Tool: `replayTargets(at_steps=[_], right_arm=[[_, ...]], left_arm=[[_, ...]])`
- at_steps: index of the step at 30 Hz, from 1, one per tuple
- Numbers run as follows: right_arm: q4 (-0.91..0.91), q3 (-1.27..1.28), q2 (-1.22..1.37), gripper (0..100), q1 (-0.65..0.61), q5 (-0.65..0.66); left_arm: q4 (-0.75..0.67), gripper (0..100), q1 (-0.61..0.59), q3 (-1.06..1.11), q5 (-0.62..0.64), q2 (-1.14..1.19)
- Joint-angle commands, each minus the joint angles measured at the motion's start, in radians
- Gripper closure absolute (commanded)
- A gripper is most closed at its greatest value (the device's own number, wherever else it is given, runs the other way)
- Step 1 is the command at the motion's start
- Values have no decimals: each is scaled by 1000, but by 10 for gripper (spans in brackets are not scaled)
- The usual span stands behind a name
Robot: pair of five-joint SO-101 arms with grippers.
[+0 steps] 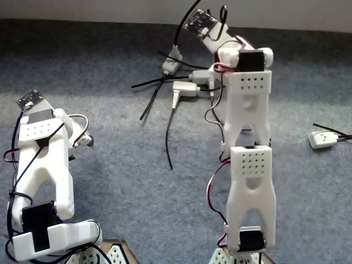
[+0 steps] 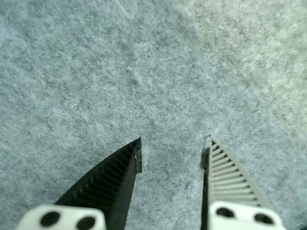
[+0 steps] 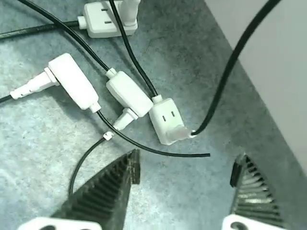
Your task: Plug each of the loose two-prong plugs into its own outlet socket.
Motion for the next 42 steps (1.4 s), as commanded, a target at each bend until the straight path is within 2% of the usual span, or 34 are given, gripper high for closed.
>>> replayTargets(at_steps=[1,5,11,14,17,19,24,31,42], right_arm=[[67,-117,-197,708,58,18],[65,-116,-302,709,229,-31],[62,-114,-305,709,555,-97],[62,-35,-306,709,685,-252],[65,162,-312,710,763,-505],[62,320,-308,710,783,-615],[61,642,-314,710,739,-641],[33,676,-297,710,722,-756],[-255,662,8,710,693,-971]], left_arm=[[-9,787,18,-7,3,-28],[-9,787,18,-5,3,-28],[-9,787,18,-5,3,-27],[-9,787,21,-4,3,-27],[-6,787,45,-4,2,-27],[-12,787,48,13,2,-27],[-26,787,48,22,2,-27],[-34,787,48,36,2,-28],[-44,787,48,41,2,-28]])
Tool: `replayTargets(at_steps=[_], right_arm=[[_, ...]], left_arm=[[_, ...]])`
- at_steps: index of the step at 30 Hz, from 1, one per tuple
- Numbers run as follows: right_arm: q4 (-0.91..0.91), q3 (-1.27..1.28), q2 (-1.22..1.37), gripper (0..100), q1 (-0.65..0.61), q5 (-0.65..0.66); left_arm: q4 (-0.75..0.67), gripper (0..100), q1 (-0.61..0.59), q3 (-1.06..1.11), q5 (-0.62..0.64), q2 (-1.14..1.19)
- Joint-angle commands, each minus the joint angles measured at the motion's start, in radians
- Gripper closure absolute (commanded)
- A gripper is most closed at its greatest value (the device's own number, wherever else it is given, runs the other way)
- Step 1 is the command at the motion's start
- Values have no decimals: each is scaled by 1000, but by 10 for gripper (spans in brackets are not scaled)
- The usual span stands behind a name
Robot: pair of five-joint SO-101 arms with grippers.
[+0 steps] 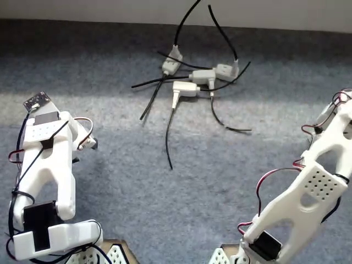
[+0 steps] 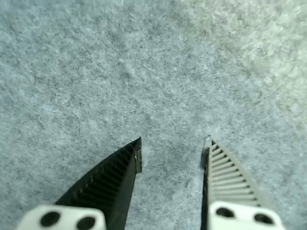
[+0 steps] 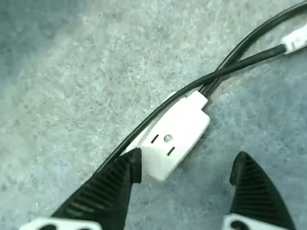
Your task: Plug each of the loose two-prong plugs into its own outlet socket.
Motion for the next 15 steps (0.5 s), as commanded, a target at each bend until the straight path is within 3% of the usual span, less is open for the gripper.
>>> replayTargets(at_steps=[1,8,15], right_arm=[[-82,-15,19,710,-47,-63],[-111,-5,30,718,-81,-71],[-108,-19,56,905,-61,-68]], left_arm=[[-9,787,18,-5,2,-28],[-9,787,18,-7,2,-28],[-9,787,18,-8,2,-28]])
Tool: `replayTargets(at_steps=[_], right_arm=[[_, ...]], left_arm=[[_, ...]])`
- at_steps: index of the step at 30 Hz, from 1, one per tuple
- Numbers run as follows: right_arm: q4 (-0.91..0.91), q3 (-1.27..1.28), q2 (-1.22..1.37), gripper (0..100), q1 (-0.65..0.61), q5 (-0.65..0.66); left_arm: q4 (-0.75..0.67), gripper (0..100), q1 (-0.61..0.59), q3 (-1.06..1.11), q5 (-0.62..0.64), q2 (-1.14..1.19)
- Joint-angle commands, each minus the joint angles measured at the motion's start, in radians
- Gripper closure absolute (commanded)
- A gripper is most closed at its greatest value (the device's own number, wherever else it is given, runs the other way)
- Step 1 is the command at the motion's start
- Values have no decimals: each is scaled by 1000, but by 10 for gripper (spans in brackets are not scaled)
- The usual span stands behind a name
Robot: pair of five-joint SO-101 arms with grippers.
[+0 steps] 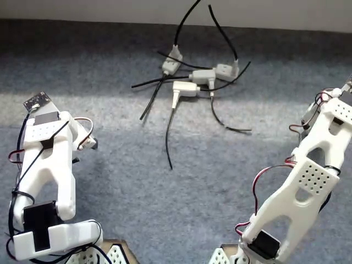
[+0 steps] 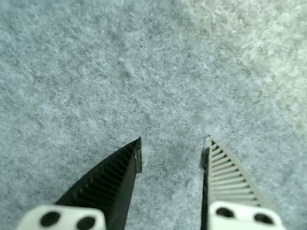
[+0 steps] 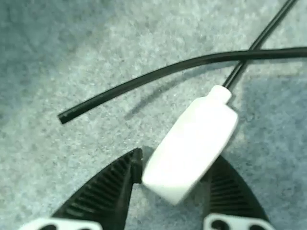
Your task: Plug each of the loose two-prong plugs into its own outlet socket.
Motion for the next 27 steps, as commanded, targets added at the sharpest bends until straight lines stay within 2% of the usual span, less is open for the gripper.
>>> replayTargets(at_steps=[1,4,9,12,17,27], right_arm=[[-4,-35,-16,921,5,-3],[59,-87,-25,950,8,-2],[349,-346,-77,952,-62,0],[358,-392,-145,954,-111,51],[358,-148,-292,954,-219,146],[357,598,-837,954,-441,61]], left_arm=[[-9,787,18,-8,2,-28],[-9,787,18,-8,2,-28],[-9,787,18,-8,2,-31],[-9,787,16,-7,2,-33],[-9,787,18,-8,2,-33],[-9,787,18,-10,2,-33]])
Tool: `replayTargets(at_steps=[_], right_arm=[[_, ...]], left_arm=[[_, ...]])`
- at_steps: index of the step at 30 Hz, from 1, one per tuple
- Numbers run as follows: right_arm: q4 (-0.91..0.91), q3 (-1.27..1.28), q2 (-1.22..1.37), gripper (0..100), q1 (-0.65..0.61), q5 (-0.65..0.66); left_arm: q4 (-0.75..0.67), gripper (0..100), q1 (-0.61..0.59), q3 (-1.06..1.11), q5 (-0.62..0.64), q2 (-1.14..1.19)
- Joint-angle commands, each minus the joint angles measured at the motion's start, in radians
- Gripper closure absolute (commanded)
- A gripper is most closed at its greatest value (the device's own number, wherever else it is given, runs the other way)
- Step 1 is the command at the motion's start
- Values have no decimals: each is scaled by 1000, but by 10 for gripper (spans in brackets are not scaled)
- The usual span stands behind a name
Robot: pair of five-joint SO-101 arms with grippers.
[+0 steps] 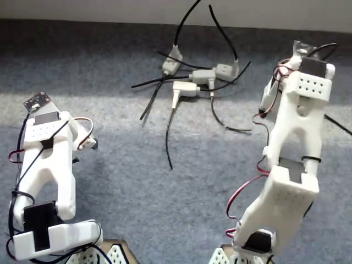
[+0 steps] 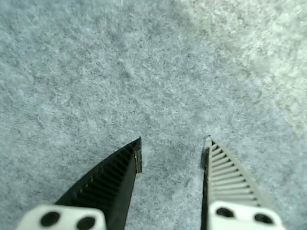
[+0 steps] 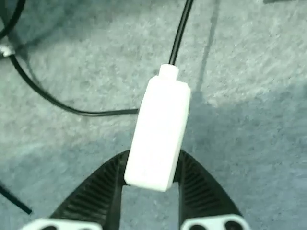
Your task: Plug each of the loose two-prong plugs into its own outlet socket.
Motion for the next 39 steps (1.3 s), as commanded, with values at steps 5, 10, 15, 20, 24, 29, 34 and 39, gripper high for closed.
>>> replayTargets(at_steps=[5,10,15,20,24,29,34,39], right_arm=[[-47,490,-398,951,-160,-137],[-239,872,-490,950,-302,-153],[-433,1075,-504,926,-340,-146],[-591,1274,-512,717,-444,-146],[-584,1256,-518,698,-544,-144],[-435,1096,-611,698,-549,-114],[-275,952,-805,698,-401,60],[-242,1059,-872,698,-168,229]], left_arm=[[-9,787,18,-8,2,-33],[-9,787,18,-8,2,-33],[-9,787,18,-8,2,-33],[-9,787,18,-8,2,-33],[-9,787,19,-8,2,-33],[-9,787,19,-8,2,-33],[-9,787,19,-10,2,-33],[-9,787,19,-10,2,-35]])
